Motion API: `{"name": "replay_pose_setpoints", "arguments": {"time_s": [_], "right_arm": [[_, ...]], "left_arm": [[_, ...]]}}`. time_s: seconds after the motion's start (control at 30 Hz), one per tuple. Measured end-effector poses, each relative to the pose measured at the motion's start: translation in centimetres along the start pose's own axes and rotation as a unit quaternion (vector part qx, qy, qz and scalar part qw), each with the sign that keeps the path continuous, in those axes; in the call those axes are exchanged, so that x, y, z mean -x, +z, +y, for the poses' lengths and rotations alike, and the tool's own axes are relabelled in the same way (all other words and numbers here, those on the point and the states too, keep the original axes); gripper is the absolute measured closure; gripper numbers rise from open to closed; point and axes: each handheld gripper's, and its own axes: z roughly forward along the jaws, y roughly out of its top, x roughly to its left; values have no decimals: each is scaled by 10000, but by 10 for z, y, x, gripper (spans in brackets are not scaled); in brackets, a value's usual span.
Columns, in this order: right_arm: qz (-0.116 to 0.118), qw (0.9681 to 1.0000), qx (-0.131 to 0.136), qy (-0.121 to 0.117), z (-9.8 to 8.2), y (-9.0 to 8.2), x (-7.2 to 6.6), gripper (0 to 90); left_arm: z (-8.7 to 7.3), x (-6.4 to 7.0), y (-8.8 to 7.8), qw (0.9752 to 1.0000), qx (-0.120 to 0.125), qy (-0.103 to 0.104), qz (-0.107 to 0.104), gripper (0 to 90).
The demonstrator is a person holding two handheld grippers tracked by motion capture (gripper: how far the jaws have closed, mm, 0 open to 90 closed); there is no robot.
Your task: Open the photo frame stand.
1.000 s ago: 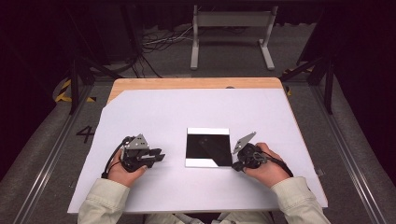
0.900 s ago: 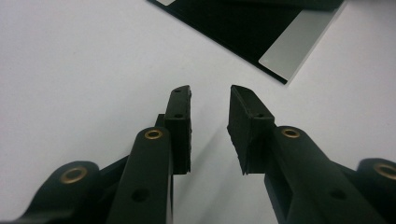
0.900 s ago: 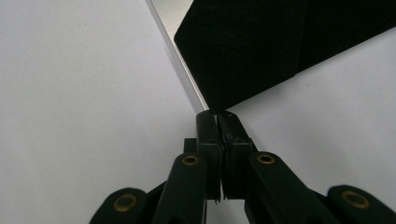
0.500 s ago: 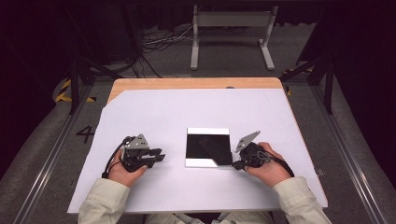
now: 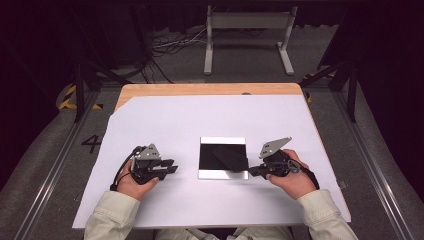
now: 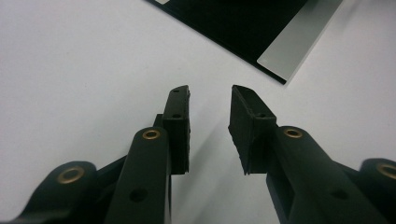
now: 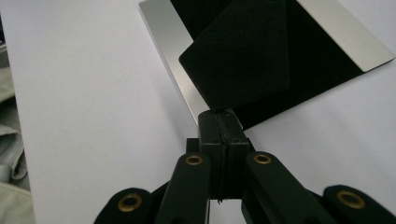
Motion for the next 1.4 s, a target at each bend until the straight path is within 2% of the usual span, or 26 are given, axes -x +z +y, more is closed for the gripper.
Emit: {"name": "replay_pose_setpoints", "arguments": {"time_s": [0.3,0.63,0.77,0.83,0.87,1.3,1.37,1.4], "right_arm": [[-121,9988,461,-77,3,-8,-1,898],[-229,9965,807,-29,5,-12,-4,898],[-404,9932,1092,-3,7,-16,-3,899],[-375,9901,1348,100,8,-21,-2,899],[-352,9896,1387,115,9,-23,-2,899],[-513,9885,1409,180,6,-29,1,898],[-497,9883,1414,270,5,-30,1,891],[-428,9870,1468,484,4,-31,2,839]], "left_arm": [[0,0,0,10000,-1,1,-4,689],[0,0,1,10000,-26,12,-15,688],[0,0,2,10000,-33,-5,-23,687],[0,0,2,10000,-46,11,-20,687],[0,1,2,10000,-49,3,-24,687],[0,0,2,10000,-46,8,-25,684],[0,0,3,10000,-43,6,-32,684],[1,0,3,10000,-44,17,-31,683]]}}
